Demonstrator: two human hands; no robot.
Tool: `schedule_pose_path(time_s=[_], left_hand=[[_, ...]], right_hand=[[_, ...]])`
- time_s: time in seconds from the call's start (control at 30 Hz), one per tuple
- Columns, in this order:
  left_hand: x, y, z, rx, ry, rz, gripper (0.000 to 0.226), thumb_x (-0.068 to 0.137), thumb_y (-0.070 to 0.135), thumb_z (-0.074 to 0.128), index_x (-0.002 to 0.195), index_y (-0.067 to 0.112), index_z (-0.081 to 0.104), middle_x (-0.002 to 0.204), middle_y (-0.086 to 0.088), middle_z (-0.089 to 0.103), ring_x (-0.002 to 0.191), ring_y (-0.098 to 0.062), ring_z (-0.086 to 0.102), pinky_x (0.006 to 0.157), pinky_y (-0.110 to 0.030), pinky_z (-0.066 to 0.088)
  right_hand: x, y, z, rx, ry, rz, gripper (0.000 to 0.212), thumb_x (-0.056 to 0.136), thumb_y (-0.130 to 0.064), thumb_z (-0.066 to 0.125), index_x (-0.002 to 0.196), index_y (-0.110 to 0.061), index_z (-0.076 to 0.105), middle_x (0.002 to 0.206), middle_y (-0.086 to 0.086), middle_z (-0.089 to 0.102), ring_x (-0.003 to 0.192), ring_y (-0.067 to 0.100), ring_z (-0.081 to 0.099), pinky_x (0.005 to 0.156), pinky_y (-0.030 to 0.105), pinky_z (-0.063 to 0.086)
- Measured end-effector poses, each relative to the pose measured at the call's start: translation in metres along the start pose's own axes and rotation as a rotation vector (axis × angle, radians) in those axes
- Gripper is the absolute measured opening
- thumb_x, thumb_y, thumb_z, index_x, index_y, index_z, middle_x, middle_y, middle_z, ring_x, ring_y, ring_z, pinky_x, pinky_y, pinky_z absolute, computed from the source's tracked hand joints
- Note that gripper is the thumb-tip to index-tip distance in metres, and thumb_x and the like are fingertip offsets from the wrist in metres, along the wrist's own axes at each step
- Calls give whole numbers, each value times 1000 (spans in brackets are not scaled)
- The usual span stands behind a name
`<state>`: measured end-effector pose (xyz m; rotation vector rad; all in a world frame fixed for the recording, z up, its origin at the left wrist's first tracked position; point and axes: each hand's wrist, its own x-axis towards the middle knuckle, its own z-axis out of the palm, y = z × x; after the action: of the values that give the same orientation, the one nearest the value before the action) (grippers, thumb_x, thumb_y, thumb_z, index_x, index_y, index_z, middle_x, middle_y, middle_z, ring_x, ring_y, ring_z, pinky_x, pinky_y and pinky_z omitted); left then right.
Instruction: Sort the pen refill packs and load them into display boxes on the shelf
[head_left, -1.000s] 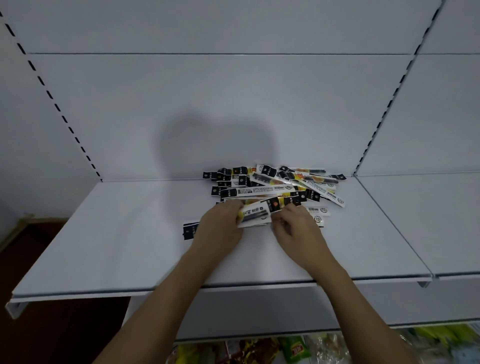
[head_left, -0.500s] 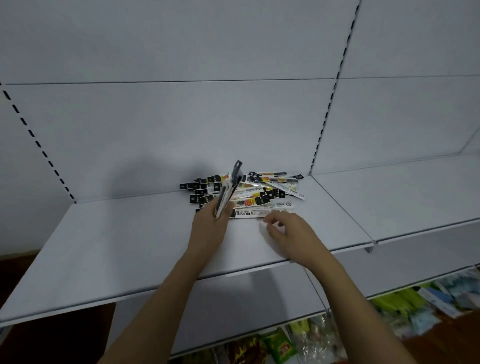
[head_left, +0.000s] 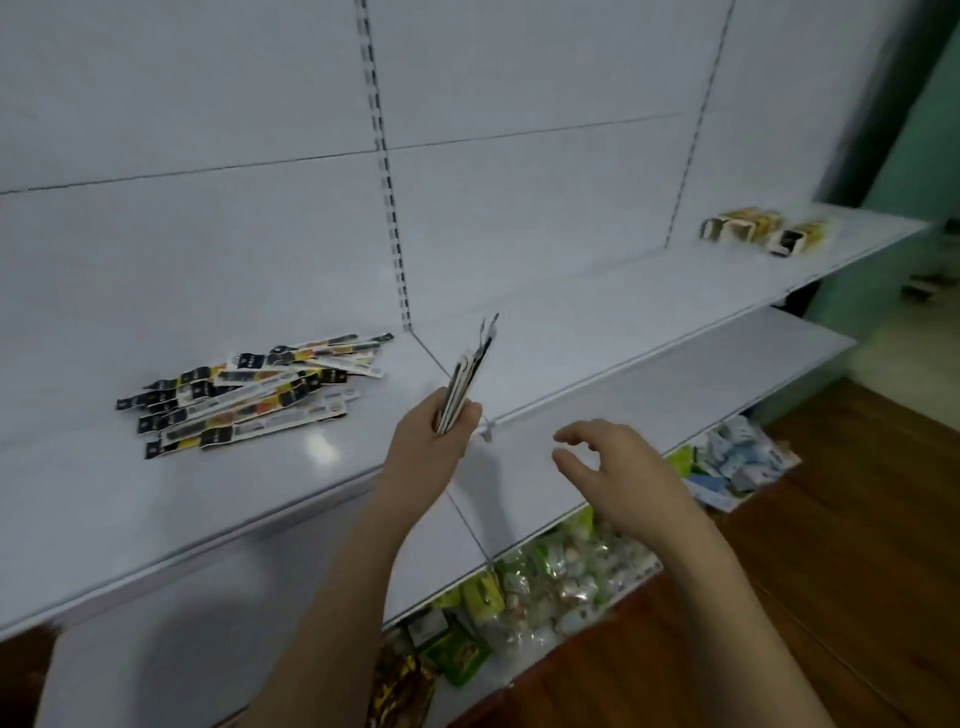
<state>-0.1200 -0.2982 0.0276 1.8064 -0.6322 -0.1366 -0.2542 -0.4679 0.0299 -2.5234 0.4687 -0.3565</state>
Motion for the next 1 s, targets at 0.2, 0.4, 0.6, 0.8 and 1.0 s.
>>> schedule_pose_path(time_s=[0.2,0.4,0.6,0.8,1.0], left_hand=[[-8,6,108,19,-249,3,21,99,34,55,81,26,64,61,7,60,57,-9,54,61,-30,46],[27,11,174,85,-351,-11,22,99,33,54,87,21,66,68,7,65,63,-9,59,68,-31,49],[94,15,275,-24,-398,0,24,100,32,53,87,18,67,62,7,59,56,-8,52,59,-24,42],[157,40,389,-86,-545,25,28,98,38,53,89,14,66,63,5,56,56,-10,50,59,-26,42],[205,68,475,-112,-628,27,32,97,38,55,90,9,65,62,3,55,56,-13,48,56,-28,39]], right_hand=[[-60,106,-65,14,-57,240,32,98,-44,51,123,-27,61,117,-8,61,100,11,56,83,31,46],[-81,187,-98,100,-78,422,26,99,-40,52,118,-27,63,110,-8,65,97,10,60,86,34,52],[-46,262,-131,59,-45,561,24,100,-37,51,119,-27,63,104,-12,61,89,1,56,78,24,51],[5,324,-170,-1,64,665,19,98,-39,51,112,-32,63,100,-15,62,88,3,58,81,31,55],[38,387,-207,20,16,724,20,99,-38,52,114,-29,62,106,-11,61,94,10,59,82,33,54]])
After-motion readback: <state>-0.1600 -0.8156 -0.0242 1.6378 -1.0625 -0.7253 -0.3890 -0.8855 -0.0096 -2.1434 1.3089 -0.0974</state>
